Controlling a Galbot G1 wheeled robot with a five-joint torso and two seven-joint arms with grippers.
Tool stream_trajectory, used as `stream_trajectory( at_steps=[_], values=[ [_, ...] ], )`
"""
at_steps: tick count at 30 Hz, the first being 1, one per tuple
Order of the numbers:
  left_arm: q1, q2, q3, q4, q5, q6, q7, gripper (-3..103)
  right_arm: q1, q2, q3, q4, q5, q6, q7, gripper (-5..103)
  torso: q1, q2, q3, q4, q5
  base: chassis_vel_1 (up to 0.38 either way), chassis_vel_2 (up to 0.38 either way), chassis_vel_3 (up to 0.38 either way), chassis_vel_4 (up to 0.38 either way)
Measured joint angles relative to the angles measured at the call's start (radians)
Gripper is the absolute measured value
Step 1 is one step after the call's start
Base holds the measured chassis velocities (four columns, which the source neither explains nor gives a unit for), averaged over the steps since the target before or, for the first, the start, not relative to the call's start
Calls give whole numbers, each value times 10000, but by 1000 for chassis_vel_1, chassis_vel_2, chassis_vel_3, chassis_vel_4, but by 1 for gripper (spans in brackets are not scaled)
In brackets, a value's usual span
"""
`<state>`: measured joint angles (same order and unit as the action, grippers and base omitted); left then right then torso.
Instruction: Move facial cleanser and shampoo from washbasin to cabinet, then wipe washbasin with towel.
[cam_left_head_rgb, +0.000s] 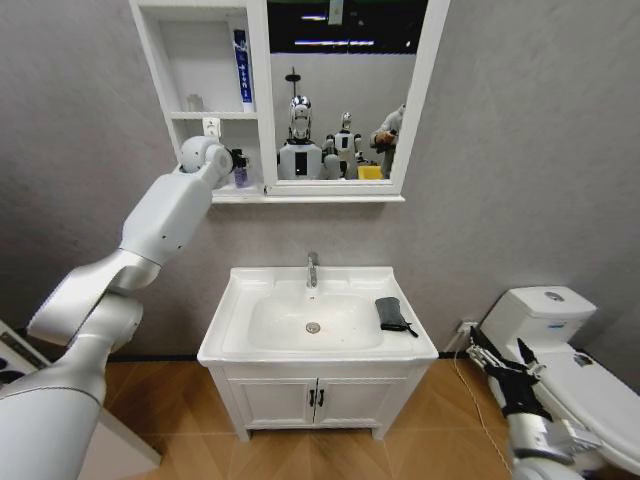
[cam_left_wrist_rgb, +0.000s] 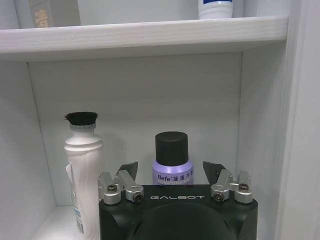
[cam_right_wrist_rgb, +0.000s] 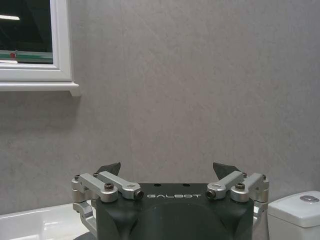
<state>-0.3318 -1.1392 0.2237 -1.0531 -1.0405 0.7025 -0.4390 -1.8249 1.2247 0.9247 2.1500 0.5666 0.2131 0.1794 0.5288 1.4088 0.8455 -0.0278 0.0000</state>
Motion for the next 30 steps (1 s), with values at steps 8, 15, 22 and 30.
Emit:
stream_trajectory(
  at_steps=[8, 15, 22, 30],
  values=[
    [741, 1207, -162, -2395, -1097, 83, -740, 100, 68, -96, -27, -13, 28, -12, 26, 100, 0, 1, 0, 0, 0, 0, 0, 0, 0],
    [3249, 4076, -523, -6473, -2005, -884, -868, 100, 262, -123, -189, -14, -35, -136, 282, 100, 0, 1, -1, 14, -8, 0, 0, 0, 0],
    [8357, 6084, -3265, -9464, -677, -1824, -574, 100, 226, 58, -333, -28, -288, -150, 280, 100, -1, 1, -2, -1, 0, 0, 0, 0, 0],
    [14942, 5190, -7949, -11888, 620, -2265, -628, 100, -275, 611, -199, 211, -669, -198, 296, 100, -1, 2, -2, -9, -2, 0, 0, 0, 0]
  ],
)
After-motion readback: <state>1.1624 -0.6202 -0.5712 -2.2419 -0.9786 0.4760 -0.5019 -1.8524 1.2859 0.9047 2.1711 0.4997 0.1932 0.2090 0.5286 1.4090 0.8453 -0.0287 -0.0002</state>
